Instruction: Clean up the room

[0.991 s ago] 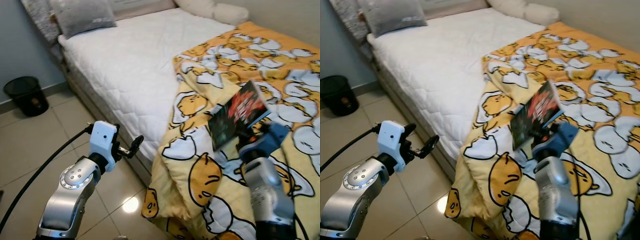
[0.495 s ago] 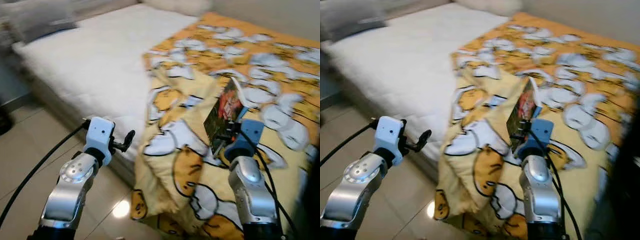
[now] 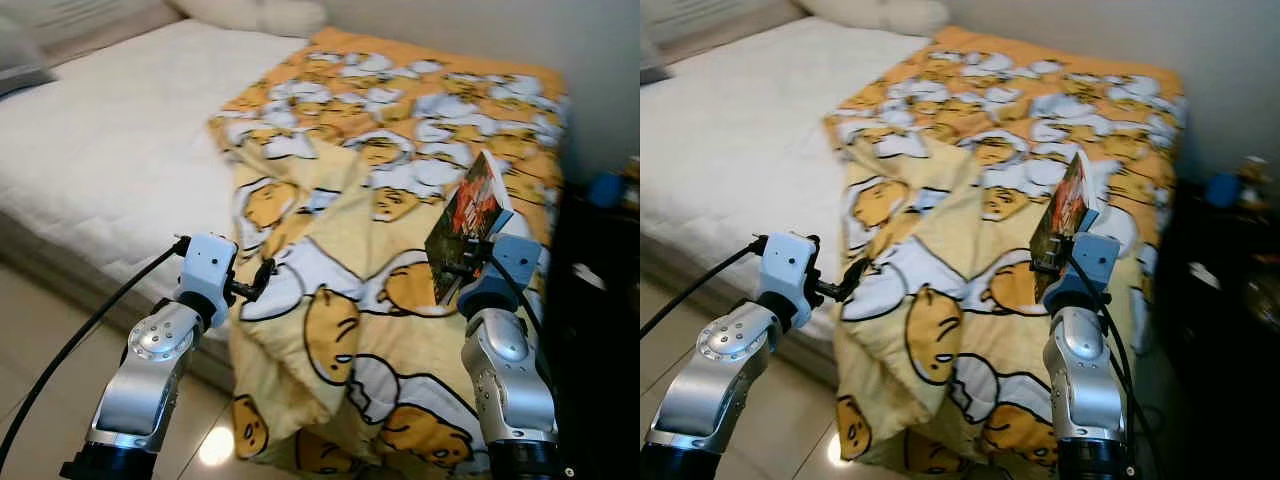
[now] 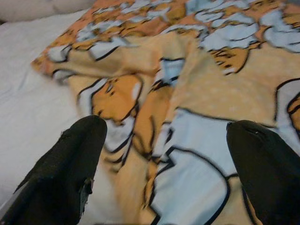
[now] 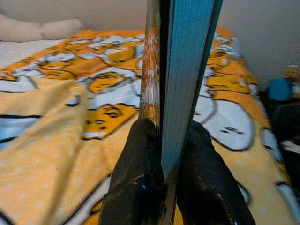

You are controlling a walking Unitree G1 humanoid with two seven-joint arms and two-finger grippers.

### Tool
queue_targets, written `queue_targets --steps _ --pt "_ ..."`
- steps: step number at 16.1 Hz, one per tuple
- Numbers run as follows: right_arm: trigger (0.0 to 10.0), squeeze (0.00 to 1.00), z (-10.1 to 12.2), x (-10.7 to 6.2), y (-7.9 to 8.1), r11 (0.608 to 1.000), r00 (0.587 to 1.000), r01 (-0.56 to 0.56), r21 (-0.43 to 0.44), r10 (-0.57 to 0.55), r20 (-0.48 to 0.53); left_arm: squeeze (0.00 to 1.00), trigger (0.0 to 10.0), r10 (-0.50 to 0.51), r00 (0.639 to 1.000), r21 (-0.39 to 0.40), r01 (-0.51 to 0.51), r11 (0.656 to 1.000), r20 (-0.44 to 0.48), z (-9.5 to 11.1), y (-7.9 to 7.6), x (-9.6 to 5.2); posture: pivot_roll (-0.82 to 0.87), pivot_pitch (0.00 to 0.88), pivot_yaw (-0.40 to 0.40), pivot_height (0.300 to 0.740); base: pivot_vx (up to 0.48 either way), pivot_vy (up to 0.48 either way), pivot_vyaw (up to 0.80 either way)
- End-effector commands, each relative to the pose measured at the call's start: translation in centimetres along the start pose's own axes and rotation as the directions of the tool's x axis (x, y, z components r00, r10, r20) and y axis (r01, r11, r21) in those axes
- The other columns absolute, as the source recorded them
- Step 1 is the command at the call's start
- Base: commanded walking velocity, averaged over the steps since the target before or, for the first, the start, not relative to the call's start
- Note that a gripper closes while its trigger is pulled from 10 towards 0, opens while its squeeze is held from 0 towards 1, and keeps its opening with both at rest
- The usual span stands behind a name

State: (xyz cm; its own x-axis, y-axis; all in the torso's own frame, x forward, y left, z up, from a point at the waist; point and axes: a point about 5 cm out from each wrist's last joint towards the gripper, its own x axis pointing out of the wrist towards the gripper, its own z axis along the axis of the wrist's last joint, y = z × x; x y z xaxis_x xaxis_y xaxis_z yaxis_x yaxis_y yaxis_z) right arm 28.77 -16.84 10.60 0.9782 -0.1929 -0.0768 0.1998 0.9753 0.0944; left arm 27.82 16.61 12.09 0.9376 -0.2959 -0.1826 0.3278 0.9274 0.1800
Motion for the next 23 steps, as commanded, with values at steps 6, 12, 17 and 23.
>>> queue_targets --steps 6,12,17,23 --pt "10.0 0.0 0.6 0.8 0.5 0.994 0.999 0.005 -0.105 -0.001 0.038 0.0 10.0 0.022 0.999 0.004 -0.022 1.0 0.027 0.7 0.5 0.5 0.0 0.0 0.005 0.74 0.0 0.0 -0.8" --pt "10.0 0.0 0.1 0.8 0.6 0.998 1.0 -0.005 -0.061 0.005 -0.003 0.0 10.0 0.02 0.999 0.002 -0.02 1.0 0.031 0.8 0.6 0.6 0.0 0.0 0.006 0.74 0.0 0.091 -0.8" --pt "10.0 0.0 0.8 1.1 1.2 0.998 1.0 -0.024 -0.064 0.025 0.015 0.0 10.0 0.029 0.999 -0.004 -0.029 1.0 0.025 0.6 0.6 0.5 0.0 0.0 0.004 0.74 0.0 0.314 -0.8" --pt "10.0 0.0 0.8 1.1 1.6 0.998 0.999 -0.041 -0.048 0.041 0.005 0.0 10.0 0.03 0.999 -0.009 -0.03 1.0 0.025 0.7 0.6 0.5 0.01 0.0 0.001 0.74 0.0 0.309 -0.78"
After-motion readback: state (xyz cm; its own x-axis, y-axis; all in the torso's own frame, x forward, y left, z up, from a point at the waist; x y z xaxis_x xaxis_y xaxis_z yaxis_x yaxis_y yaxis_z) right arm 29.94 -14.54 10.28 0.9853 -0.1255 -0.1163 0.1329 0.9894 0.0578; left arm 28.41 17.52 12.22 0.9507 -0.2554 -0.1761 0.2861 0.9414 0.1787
